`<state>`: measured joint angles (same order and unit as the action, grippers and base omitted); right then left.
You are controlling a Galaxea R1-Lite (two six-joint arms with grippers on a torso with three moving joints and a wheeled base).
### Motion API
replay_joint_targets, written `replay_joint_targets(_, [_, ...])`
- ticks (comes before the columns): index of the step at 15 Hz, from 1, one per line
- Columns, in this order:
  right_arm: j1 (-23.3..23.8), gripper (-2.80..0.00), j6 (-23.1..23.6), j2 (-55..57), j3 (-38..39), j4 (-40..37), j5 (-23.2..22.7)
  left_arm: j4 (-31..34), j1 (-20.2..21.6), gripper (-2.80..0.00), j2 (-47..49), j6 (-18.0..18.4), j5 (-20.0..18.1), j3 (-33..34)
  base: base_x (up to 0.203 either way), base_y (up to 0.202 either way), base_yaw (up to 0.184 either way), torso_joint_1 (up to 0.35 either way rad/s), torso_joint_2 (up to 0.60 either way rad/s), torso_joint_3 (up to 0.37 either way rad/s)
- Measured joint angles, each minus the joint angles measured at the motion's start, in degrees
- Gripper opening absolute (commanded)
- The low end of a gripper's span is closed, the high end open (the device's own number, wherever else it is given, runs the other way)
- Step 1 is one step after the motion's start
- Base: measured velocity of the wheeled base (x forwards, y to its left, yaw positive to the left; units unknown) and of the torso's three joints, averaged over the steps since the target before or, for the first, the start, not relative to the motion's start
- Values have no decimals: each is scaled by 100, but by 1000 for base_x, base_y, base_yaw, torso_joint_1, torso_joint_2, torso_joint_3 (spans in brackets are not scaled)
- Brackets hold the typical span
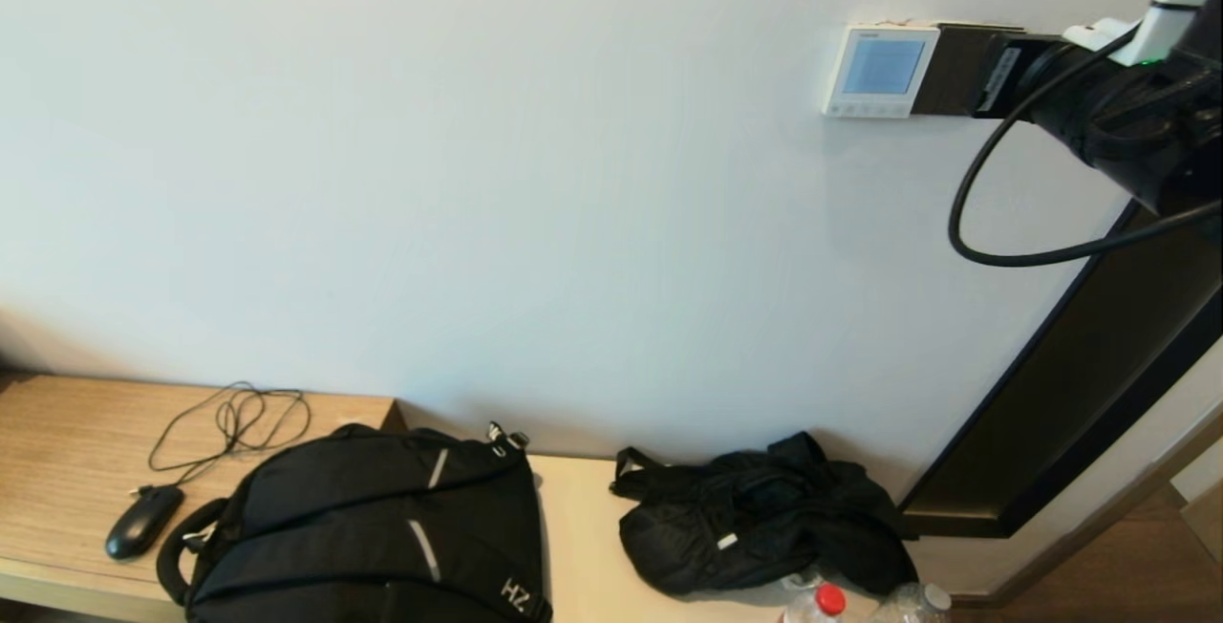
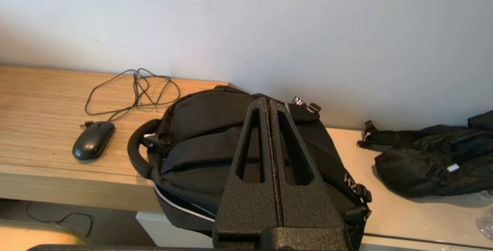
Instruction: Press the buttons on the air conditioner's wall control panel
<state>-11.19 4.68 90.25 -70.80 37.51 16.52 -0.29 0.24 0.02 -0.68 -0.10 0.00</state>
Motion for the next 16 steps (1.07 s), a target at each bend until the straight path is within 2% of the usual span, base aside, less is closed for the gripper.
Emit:
replay_joint_targets(11, [39, -280, 4, -1797, 1029, -1840, -824, 4, 0, -280, 0, 2, 0, 0, 0, 0, 0, 0, 0, 0])
replay_joint_targets(13, [54, -280, 13, -2231, 1501, -2048, -886, -2, 0, -280, -2, -1, 1, 0, 0, 0, 0, 0, 0, 0])
replay_joint_targets(16, [74, -280, 63, -2943, 2681, -2115, -929, -1, 0, -280, -2, 0, 2, 0, 0, 0, 0, 0, 0, 0])
